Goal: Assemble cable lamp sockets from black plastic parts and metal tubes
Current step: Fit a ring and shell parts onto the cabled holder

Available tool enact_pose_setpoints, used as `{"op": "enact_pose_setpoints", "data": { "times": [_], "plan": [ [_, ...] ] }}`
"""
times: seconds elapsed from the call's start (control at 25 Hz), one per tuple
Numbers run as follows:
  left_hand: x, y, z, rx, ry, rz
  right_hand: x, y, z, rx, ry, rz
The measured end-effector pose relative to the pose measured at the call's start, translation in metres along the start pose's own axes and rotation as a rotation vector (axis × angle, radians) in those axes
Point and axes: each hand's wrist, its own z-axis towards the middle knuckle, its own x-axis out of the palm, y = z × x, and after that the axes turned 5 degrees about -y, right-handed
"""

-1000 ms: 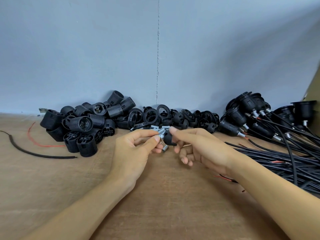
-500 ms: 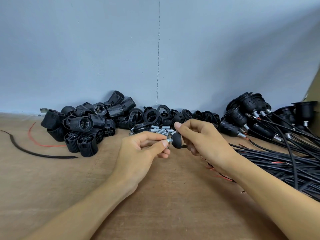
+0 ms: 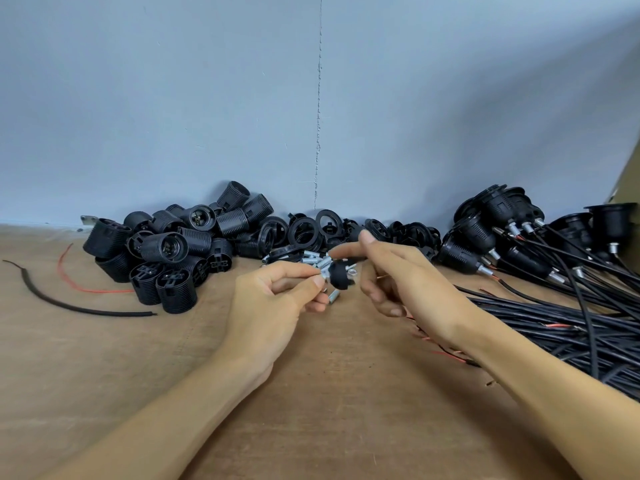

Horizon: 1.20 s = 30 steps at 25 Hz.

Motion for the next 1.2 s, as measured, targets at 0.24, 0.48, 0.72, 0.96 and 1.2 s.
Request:
{"op": "enact_pose_setpoints", "data": {
  "times": [0.24, 0.48, 0.72, 0.96, 1.2],
  "plan": [
    [0.0, -0.001, 0.001, 0.009, -0.02, -0.032, -0.007, 0.002, 0.0, 0.179, 0.163, -0.03],
    [-0.003, 0.0, 0.004, -0.023, 0.009, -0.033, -0.004, 0.002, -0.002, 0.052, 0.142, 0.012],
    [-0.003, -0.002, 0.001, -0.072, 0.087, -0.074, -0.007, -0.007, -0.001, -0.103, 0.015, -0.271],
    [0.0, 0.0, 0.0, -0.043, 0.114, -0.037, 0.002, -0.007, -0.001, 0.093, -0.034, -0.367],
    [0.001, 0.0, -0.001, -0.031, 0.109, -0.03, 0.001, -0.002, 0.0, 0.159, -0.035, -0.263]
  ]
}}
